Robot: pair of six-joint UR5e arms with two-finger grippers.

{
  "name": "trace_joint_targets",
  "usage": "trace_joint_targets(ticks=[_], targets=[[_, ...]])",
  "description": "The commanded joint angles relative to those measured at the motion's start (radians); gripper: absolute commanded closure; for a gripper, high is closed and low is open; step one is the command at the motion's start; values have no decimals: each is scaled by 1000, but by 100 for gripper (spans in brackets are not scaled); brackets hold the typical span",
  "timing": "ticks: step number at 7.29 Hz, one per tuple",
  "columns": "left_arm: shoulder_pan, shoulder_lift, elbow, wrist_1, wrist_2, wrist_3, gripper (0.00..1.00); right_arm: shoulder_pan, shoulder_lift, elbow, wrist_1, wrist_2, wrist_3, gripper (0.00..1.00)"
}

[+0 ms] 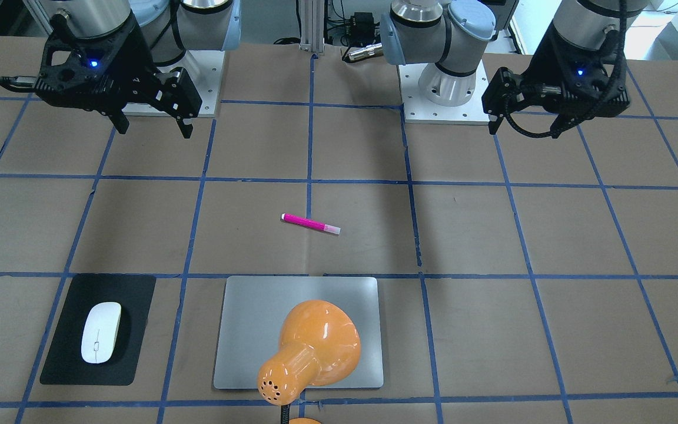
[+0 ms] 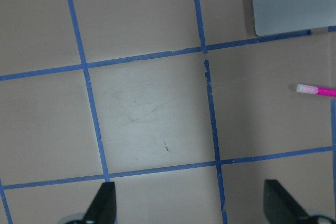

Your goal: Place pen and mouse around notebook

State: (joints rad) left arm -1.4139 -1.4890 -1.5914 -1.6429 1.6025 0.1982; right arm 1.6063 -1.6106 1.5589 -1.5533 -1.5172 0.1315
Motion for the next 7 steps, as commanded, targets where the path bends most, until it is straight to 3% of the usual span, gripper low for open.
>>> trace_joint_targets(ticks=[1, 3, 5, 7], targets=[[-6, -14, 10, 6, -7, -83, 0, -15, 9, -10, -1, 2, -26, 0], [-57, -51, 48, 67, -7, -107, 0, -19, 21, -26, 5, -1, -24, 0], [-150, -67, 129, 29, -9, -149, 0, -19, 34, -40, 13, -3, -24, 0], [-135, -111, 117, 28, -47, -152, 0, -17, 34, -42, 12, -3, -24, 0]])
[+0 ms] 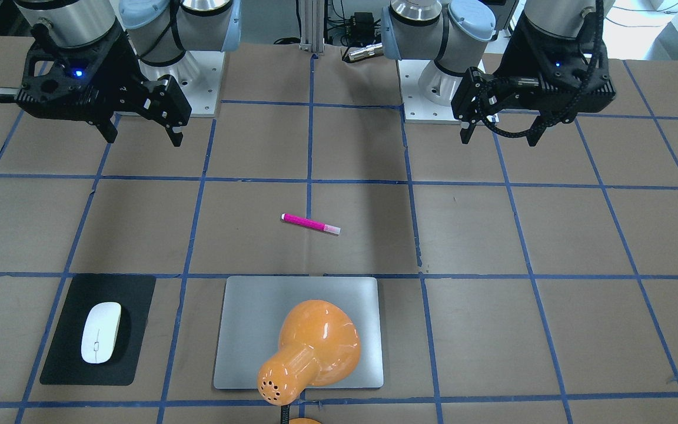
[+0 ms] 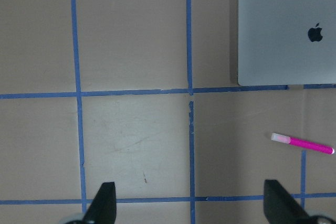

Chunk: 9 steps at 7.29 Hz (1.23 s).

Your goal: Place pen and mouse around notebook

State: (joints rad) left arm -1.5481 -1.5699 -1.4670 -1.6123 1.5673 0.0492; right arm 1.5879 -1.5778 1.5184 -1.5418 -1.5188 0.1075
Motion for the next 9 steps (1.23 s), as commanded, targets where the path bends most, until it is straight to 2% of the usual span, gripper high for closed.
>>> trace_joint_targets(ticks=[1, 2, 4, 9], targets=[[-1, -62, 8, -1, 3, 0, 0, 1, 1, 0, 0, -1, 0, 0], [-1, -82, 20, -4, 73, 0, 0, 1, 1, 0, -1, 0, 0, 0], [-1, -113, 57, -8, 73, -2, 0, 1, 1, 0, 0, -6, -9, 0], [-9, -117, 56, -18, 69, -28, 0, 4, 1, 0, 19, -11, -15, 0]])
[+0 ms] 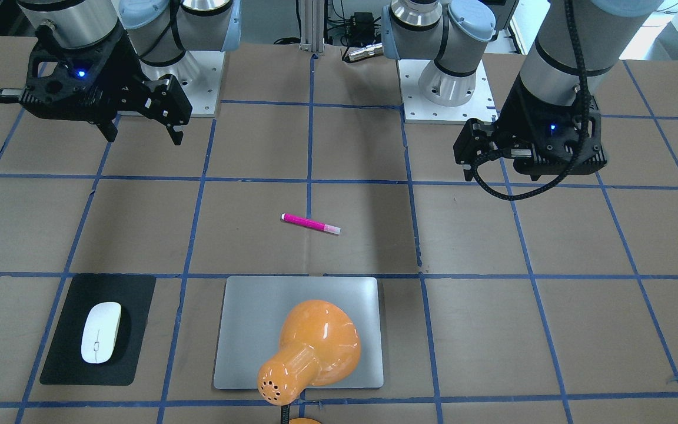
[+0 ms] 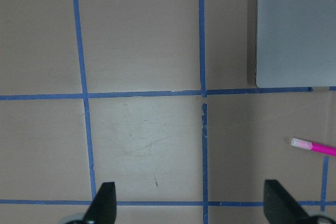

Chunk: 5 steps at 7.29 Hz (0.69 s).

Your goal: Place pen and mouse around notebook

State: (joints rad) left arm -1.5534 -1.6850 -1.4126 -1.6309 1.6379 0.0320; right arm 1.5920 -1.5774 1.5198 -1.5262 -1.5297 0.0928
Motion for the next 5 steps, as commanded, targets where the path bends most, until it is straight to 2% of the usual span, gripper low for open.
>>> trace_joint_targets(ticks=[1, 5], targets=[[-5, 1, -5, 0, -1, -12, 0, 0, 1, -1, 3, 0, -2, 0], [-5, 36, -29, -15, -38, -27, 0, -4, 1, -3, 3, 0, -10, 0]])
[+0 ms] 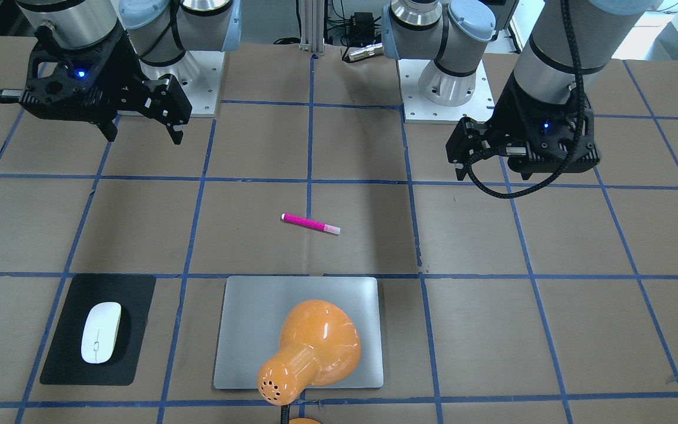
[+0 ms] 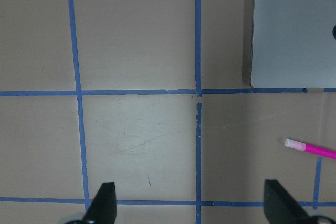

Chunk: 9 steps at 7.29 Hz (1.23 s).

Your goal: Place pen and mouse around notebook

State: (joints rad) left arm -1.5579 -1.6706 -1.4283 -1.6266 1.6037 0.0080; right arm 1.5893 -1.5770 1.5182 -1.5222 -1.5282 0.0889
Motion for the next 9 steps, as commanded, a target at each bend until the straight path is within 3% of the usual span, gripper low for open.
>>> trace_joint_targets(ticks=[1, 3, 5, 9], targets=[[4, 40, -33, -35, -5, 10, 0, -3, 0, -1, -1, -1, -15, 0], [1, 74, -58, -33, -11, 0, 0, -3, 0, -1, -1, -1, -15, 0], [-4, 112, -49, -18, -77, -6, 0, -3, 0, 0, -1, -1, -15, 0], [7, 112, -50, 19, -39, 13, 0, -2, 0, 0, -1, 0, -15, 0]])
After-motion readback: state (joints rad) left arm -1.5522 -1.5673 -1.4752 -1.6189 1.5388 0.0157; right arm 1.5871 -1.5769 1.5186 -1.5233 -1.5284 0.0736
